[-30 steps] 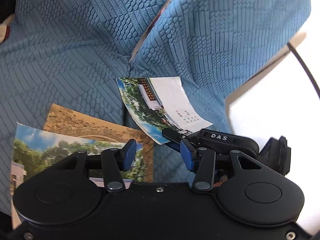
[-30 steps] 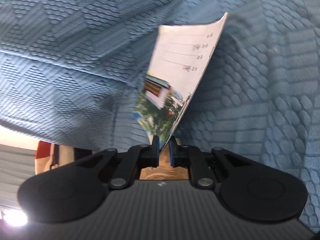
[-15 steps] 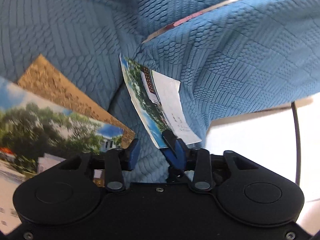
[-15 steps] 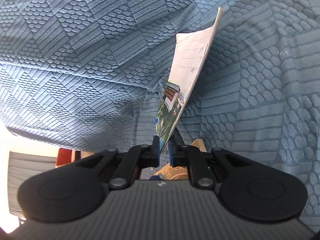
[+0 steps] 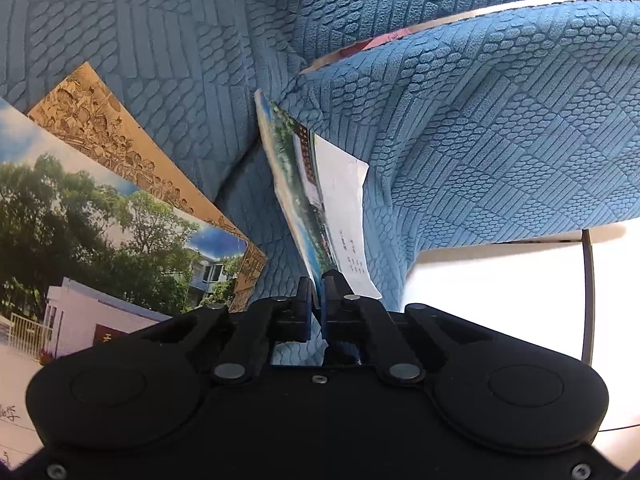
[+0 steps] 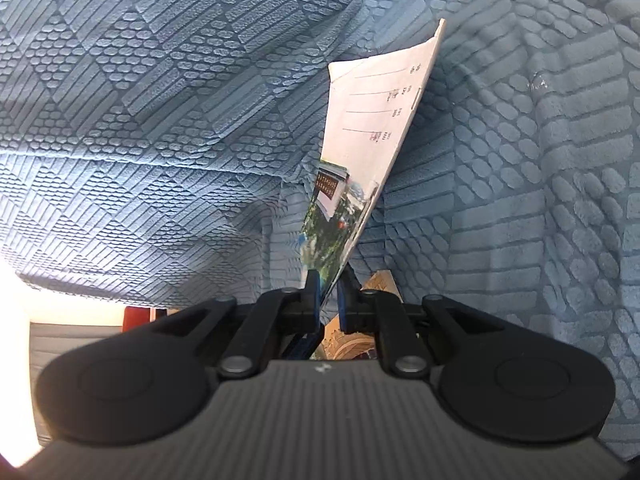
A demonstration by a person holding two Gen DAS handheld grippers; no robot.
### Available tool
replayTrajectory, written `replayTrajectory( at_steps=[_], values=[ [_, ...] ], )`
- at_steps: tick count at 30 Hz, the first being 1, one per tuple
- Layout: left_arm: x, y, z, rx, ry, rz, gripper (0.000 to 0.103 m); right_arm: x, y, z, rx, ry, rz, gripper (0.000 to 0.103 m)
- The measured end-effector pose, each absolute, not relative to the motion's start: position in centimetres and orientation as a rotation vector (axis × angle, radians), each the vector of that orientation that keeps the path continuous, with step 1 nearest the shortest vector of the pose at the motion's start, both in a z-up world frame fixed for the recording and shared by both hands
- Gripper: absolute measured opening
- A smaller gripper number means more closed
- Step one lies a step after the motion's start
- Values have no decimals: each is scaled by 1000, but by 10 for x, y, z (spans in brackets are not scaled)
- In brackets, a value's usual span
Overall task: Organize objects
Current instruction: 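Close the right gripper on the postcard edge while the left gripper pinches it too, then lift the held postcard upright off the cloth with both grippers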
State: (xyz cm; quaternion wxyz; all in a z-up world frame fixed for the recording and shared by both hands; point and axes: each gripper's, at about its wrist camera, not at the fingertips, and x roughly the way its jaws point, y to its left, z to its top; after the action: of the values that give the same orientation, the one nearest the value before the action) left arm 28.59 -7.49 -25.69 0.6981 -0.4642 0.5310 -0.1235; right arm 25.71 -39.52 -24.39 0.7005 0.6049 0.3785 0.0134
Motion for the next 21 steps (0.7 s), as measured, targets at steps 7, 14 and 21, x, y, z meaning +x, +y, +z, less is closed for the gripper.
replayTrajectory(
  at_steps=[7,14,21],
  values=[
    [289,-65,-250,-1046,1155,-286,0,267,-415,-246,1322,850,1,20],
    [291,-50,-249,-1096,1147,-284,0,279,-447,-267,1444,808,-26,29],
    [297,-43,-240,-1075,1128,-278,0,283,-465,-280,1480,779,-83,29]
  ],
)
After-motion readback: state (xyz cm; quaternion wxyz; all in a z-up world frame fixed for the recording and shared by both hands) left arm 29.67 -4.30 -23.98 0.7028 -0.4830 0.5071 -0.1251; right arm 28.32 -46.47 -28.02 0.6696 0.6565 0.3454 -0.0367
